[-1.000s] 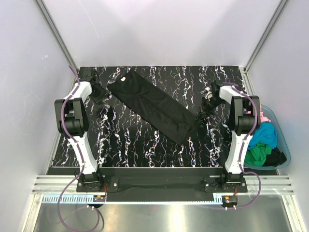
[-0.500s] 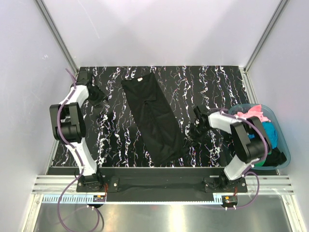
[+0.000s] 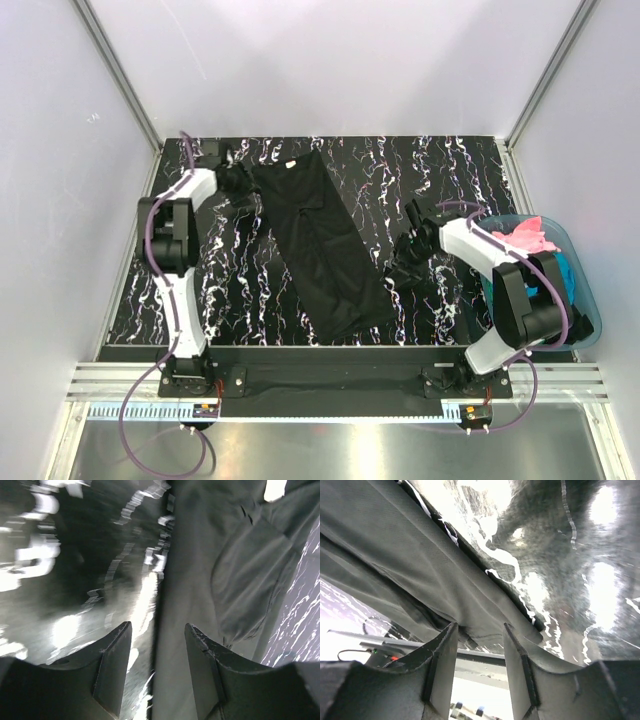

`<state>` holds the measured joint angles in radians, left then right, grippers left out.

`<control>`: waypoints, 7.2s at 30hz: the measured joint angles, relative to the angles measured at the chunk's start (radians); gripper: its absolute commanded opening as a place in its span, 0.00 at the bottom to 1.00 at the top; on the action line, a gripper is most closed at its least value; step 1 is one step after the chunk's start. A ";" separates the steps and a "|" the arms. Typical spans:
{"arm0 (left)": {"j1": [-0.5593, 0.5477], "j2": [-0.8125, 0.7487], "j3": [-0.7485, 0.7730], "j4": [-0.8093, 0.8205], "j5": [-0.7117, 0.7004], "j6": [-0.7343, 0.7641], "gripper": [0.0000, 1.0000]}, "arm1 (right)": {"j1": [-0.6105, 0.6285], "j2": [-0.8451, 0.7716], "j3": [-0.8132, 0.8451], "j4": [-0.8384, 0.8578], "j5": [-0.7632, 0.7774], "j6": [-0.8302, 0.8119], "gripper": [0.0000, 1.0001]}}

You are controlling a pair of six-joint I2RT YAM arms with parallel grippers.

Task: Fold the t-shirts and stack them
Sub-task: Fold the tshirt

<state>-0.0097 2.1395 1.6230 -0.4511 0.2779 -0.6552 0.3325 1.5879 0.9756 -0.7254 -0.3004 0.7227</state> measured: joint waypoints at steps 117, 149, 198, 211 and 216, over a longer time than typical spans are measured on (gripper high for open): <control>-0.747 -0.850 -0.955 -0.134 -0.372 -0.396 0.00 | 0.413 0.190 0.219 0.136 -0.125 -0.145 0.05; -0.763 -0.816 -1.016 -0.001 -0.262 -0.601 0.44 | 0.413 0.125 0.177 0.021 -0.023 -0.125 0.43; -0.729 -0.982 -1.010 -0.322 -0.362 -0.712 0.47 | 0.407 0.293 0.035 0.408 -0.323 -0.164 0.07; -0.728 -0.849 -0.985 -0.213 -0.326 -0.612 0.47 | 0.408 0.182 0.063 0.308 -0.293 -0.187 0.13; -0.728 -0.846 -0.988 -0.212 -0.327 -0.610 0.47 | 0.408 0.193 0.122 0.305 -0.298 -0.188 0.13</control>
<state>-0.7380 1.2938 0.6346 -0.6632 -0.0486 -1.2655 0.7403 1.7805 1.0981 -0.4202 -0.5987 0.5350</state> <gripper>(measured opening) 0.477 0.129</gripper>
